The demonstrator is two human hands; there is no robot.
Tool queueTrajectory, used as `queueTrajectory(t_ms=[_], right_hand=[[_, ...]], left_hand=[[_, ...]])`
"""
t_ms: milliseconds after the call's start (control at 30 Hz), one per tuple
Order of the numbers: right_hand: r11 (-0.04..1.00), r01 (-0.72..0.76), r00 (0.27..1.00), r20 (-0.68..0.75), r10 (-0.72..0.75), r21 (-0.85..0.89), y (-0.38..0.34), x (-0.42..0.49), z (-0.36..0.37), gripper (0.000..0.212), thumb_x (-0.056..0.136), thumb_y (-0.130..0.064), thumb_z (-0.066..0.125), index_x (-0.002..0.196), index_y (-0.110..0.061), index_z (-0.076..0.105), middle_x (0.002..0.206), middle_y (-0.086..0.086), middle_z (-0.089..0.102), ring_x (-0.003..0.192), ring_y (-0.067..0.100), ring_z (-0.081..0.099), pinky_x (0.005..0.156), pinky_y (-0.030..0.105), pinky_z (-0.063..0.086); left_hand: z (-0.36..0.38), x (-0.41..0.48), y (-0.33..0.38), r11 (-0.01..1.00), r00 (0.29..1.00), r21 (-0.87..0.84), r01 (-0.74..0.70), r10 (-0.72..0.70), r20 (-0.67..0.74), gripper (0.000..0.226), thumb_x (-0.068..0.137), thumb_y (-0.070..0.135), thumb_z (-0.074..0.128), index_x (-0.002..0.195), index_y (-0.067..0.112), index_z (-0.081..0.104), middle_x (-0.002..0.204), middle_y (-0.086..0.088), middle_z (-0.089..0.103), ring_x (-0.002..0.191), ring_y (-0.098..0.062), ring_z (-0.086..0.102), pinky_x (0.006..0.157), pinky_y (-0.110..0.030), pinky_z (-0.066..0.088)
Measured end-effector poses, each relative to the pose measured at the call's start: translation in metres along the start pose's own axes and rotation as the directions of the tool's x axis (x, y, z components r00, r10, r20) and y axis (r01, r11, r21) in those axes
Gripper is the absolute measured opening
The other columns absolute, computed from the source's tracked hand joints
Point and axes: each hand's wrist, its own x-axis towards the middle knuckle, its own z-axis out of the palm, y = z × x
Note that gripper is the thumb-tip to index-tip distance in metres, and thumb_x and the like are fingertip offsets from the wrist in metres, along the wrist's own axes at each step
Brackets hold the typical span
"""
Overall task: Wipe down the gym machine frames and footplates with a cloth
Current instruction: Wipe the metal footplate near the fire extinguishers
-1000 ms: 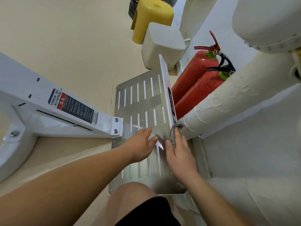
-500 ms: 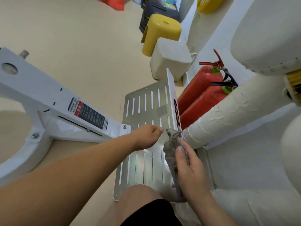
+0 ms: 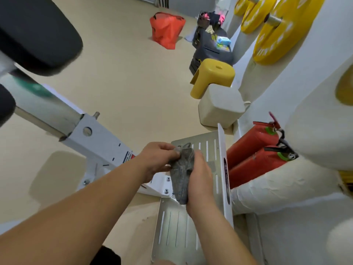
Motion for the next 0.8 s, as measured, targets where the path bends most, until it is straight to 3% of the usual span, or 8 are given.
queueTrajectory(t_ms=[133, 200, 267, 400, 600, 700, 800], right_hand=[[0.997, -0.05, 0.998, -0.036, 0.048, -0.057, -0.084, -0.022, 0.017, 0.017, 0.101, -0.036, 0.058, 0.105, -0.026, 0.07, 0.107, 0.012, 0.073, 0.095, 0.029, 0.072, 0.087, 0.05, 0.061], [0.995, -0.054, 0.998, -0.029, 0.052, -0.086, -0.133, -0.03, 0.019, 0.019, 0.1, -0.032, 0.064, 0.118, -0.027, 0.062, 0.112, 0.006, 0.072, 0.094, 0.022, 0.074, 0.079, 0.04, 0.063], [0.983, -0.097, 0.995, 0.007, 0.1, -0.157, -0.181, -0.036, 0.019, 0.021, 0.098, -0.031, 0.067, 0.117, -0.023, 0.061, 0.11, 0.007, 0.074, 0.091, 0.019, 0.074, 0.074, 0.034, 0.062], [0.934, -0.142, 0.981, 0.083, 0.178, -0.329, -0.275, -0.055, 0.023, 0.018, 0.098, -0.03, 0.068, 0.104, -0.014, 0.072, 0.101, 0.011, 0.077, 0.097, 0.029, 0.075, 0.084, 0.044, 0.062], [0.891, -0.081, 0.972, 0.164, 0.171, -0.446, -0.39, -0.082, 0.048, 0.019, 0.098, -0.03, 0.067, 0.101, -0.014, 0.076, 0.1, 0.015, 0.077, 0.098, 0.035, 0.074, 0.088, 0.061, 0.058], [0.867, -0.028, 0.947, 0.266, 0.183, -0.498, -0.434, -0.104, 0.071, 0.027, 0.103, -0.036, 0.06, 0.106, -0.014, 0.074, 0.098, 0.01, 0.078, 0.094, 0.028, 0.076, 0.086, 0.053, 0.062], [0.831, 0.064, 0.92, 0.355, 0.165, -0.553, -0.461, -0.124, 0.093, 0.034, 0.107, -0.041, 0.05, 0.104, -0.017, 0.074, 0.096, 0.004, 0.079, 0.093, 0.022, 0.076, 0.083, 0.042, 0.063]], left_hand=[[-0.001, -0.036, 0.079, 0.998, 0.993, -0.027, -0.048, 0.045, -0.113, 0.03, 0.087, 0.006, 0.075, 0.116, 0.014, 0.07, 0.108, -0.006, 0.07, 0.093, -0.018, 0.069, 0.072, -0.028, 0.057], [-0.003, -0.056, 0.123, 0.996, 0.984, 0.0, -0.094, 0.093, -0.154, 0.03, 0.086, 0.003, 0.074, 0.113, 0.015, 0.071, 0.1, -0.002, 0.069, 0.085, -0.012, 0.066, 0.066, -0.021, 0.052], [-0.006, -0.077, 0.167, 0.992, 0.977, 0.026, -0.123, 0.126, -0.172, 0.029, 0.085, 0.0, 0.072, 0.109, 0.017, 0.07, 0.097, 0.001, 0.067, 0.082, -0.008, 0.063, 0.062, -0.016, 0.049], [-0.005, -0.121, 0.256, 0.989, 0.981, 0.063, -0.135, 0.142, -0.133, 0.031, 0.085, -0.002, 0.072, 0.106, 0.021, 0.07, 0.101, -0.001, 0.067, 0.087, -0.014, 0.065, 0.067, -0.02, 0.051], [-0.028, -0.189, 0.36, 0.994, 0.985, -0.005, -0.113, 0.111, -0.135, 0.037, 0.09, 0.004, 0.069, 0.123, 0.021, 0.066, 0.102, -0.005, 0.073, 0.088, -0.016, 0.072, 0.068, -0.022, 0.058], [-0.061, -0.22, 0.39, 0.998, 0.984, -0.03, -0.06, 0.054, -0.168, 0.047, 0.089, 0.01, 0.074, 0.132, 0.019, 0.058, 0.099, -0.005, 0.075, 0.089, -0.019, 0.074, 0.084, -0.035, 0.062], [-0.091, -0.253, 0.402, 0.999, 0.989, -0.037, 0.018, -0.024, -0.149, 0.039, 0.084, 0.016, 0.081, 0.12, 0.016, 0.065, 0.094, -0.005, 0.077, 0.088, -0.019, 0.076, 0.09, -0.043, 0.061]])
